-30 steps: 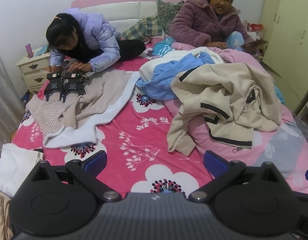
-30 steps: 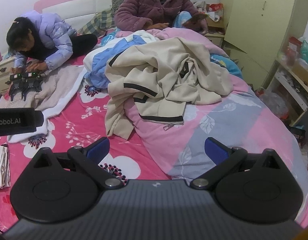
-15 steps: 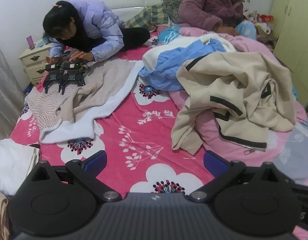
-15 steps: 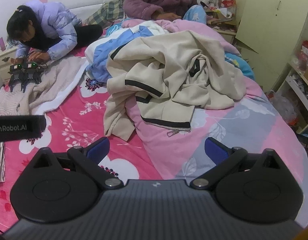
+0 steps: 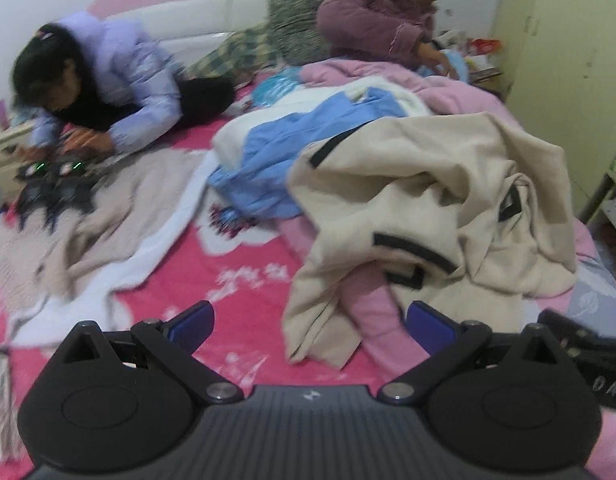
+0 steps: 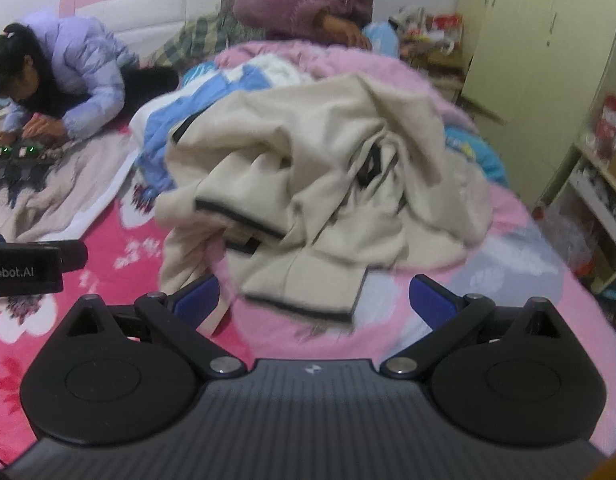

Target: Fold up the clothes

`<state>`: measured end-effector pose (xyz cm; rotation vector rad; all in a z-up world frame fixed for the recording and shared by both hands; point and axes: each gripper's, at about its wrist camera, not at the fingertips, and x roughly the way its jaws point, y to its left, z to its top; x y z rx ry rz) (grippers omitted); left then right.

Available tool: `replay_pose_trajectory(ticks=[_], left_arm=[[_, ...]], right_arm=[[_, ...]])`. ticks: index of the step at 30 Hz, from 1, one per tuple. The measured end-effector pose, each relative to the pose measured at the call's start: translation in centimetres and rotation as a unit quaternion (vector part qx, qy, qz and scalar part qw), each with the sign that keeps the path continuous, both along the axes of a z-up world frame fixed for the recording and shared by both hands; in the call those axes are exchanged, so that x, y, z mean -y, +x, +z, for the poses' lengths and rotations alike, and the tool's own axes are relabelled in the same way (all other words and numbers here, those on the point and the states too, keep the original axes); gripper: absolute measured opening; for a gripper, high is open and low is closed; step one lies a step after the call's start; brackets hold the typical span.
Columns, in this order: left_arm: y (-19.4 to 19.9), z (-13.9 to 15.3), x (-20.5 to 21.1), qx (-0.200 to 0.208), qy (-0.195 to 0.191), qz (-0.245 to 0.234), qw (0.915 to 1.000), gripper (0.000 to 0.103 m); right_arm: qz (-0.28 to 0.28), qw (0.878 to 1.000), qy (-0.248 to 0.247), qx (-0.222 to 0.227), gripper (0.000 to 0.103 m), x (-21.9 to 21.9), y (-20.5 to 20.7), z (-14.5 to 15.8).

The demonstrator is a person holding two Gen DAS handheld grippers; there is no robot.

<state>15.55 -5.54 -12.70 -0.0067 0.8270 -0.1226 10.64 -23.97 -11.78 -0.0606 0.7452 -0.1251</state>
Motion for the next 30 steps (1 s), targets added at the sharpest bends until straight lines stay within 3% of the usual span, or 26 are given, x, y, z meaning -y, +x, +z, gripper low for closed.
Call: replay_pose_trajectory(ticks=[3,7,11,14,17,20,21,22,23,24,26,28,30], left_arm=[[2.5,-1.2,1.7,0.028,0.001,-0.037,0.9989,0.102],[6.9,-2.9,4.9,0.059,0.018,-0.088,0.9942,0.093],[11.2,-5.4,7.5,0.038,0.038,-0.14,0.9886,0.087],[13.5,-7.4,8.7,0.003,0.042,-0.164,0.9856,0.08],[15.2,-9.3,9.5,-0.018,0.042,-0.164,0.9854,0.075],[15.8,-10.9,9.9,-0.029,0.042,-0.148,0.9877,0.055],[15.7,-11.0,9.8,-0.03,0.043,-0.137,0.9893,0.045],[15.5,-11.1,9.7,-0.027,0.041,-0.122,0.9913,0.034],[15.2,-11.1,9.4,-0.024,0.036,-0.108,0.9932,0.028],[14.7,-11.1,9.0,-0.022,0.029,-0.097,0.9946,0.018],[13.9,-10.9,8.4,-0.019,0.02,-0.087,0.9958,0.014],[12.9,-10.5,8.0,-0.014,0.014,-0.084,0.9962,0.012],[12.0,-9.5,7.7,-0.002,0.012,-0.086,0.9962,0.011]], right_arm=[[0.021,0.999,-0.012,0.039,0.102,2.3,2.1,-0.6],[0.08,0.992,-0.054,0.085,0.102,4.9,7.4,-1.1],[0.154,0.976,-0.107,0.111,0.102,7.0,13.8,-1.1],[0.18,0.971,-0.124,0.097,0.102,8.7,19.0,-1.3],[0.185,0.975,-0.12,0.034,0.102,10.0,24.3,-2.6],[0.182,0.978,-0.097,-0.012,0.098,10.7,26.7,-3.4],[0.188,0.978,-0.094,-0.014,0.094,10.5,26.4,-3.1],[0.194,0.976,-0.097,-0.012,0.077,10.2,25.8,-2.8],[0.201,0.974,-0.101,-0.011,0.05,9.9,25.2,-2.4],[0.205,0.972,-0.117,-0.008,0.041,9.4,24.4,-2.2],[0.21,0.961,-0.178,0.001,0.004,8.3,22.3,-2.3],[0.216,0.95,-0.225,0.019,0.001,7.3,20.1,-2.3],[0.217,0.948,-0.228,0.044,0.001,6.8,17.5,-1.4]])
